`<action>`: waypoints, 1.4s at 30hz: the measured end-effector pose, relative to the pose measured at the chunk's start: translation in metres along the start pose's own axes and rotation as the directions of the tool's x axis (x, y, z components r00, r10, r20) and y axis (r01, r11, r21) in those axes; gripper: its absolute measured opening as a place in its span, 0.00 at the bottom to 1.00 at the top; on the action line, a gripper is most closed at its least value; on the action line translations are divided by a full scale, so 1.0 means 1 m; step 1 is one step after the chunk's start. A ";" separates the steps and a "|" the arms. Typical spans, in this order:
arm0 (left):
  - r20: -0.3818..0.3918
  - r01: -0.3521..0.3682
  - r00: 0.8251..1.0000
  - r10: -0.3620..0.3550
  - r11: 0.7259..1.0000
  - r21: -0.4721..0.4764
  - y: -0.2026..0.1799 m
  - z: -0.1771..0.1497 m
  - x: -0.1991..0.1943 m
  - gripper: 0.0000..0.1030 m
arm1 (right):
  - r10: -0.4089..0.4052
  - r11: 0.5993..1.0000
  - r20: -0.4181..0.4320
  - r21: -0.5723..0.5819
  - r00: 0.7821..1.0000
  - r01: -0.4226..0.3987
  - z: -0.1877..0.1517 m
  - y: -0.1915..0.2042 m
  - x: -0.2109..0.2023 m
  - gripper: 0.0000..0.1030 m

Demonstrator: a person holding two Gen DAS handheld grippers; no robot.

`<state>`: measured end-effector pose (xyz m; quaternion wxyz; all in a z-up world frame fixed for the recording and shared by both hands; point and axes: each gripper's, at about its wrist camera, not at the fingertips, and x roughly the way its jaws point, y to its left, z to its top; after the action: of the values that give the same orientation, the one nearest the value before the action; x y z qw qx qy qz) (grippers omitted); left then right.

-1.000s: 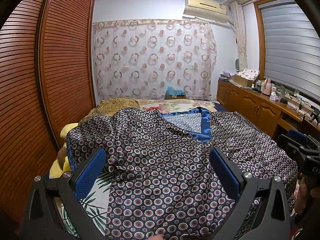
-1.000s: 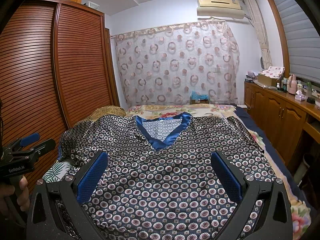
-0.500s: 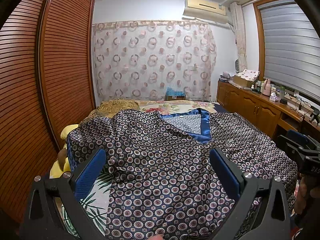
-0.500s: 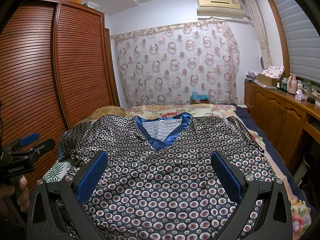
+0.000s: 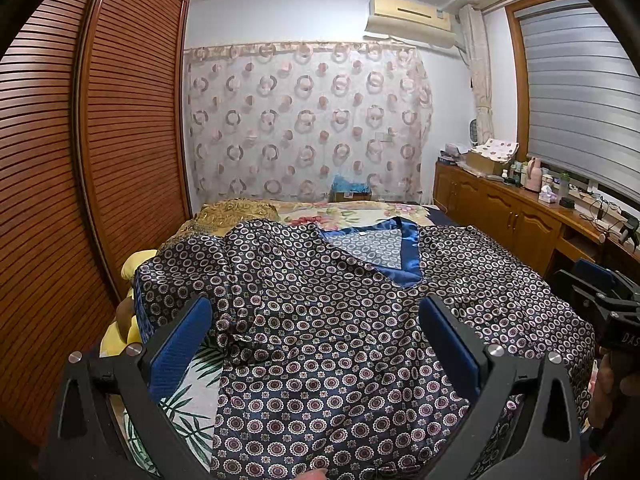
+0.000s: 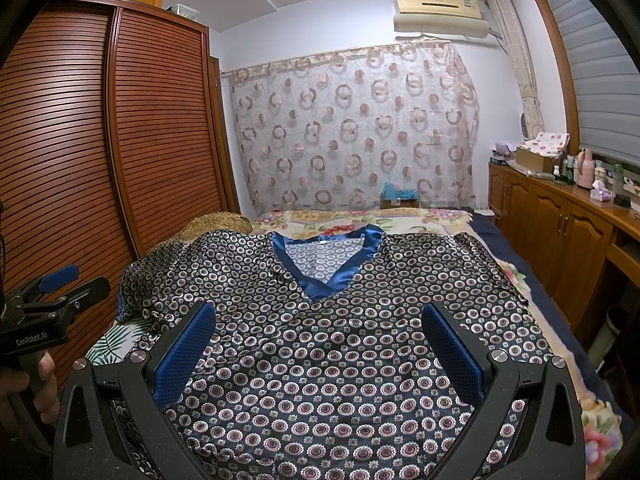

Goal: Fold small clothes

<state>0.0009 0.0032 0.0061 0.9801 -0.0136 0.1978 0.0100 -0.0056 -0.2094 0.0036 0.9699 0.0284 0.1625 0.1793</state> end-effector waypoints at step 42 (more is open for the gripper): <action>-0.122 -0.099 0.988 0.093 0.994 -0.042 0.065 -0.015 0.056 1.00 | 0.159 0.982 -0.161 -0.075 0.974 -0.173 0.008 0.035 0.112 1.00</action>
<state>0.0453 0.0690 -0.0314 0.9643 -0.0282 0.2563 0.0611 0.0842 -0.1371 -0.0194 0.9363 -0.0147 0.2258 0.2684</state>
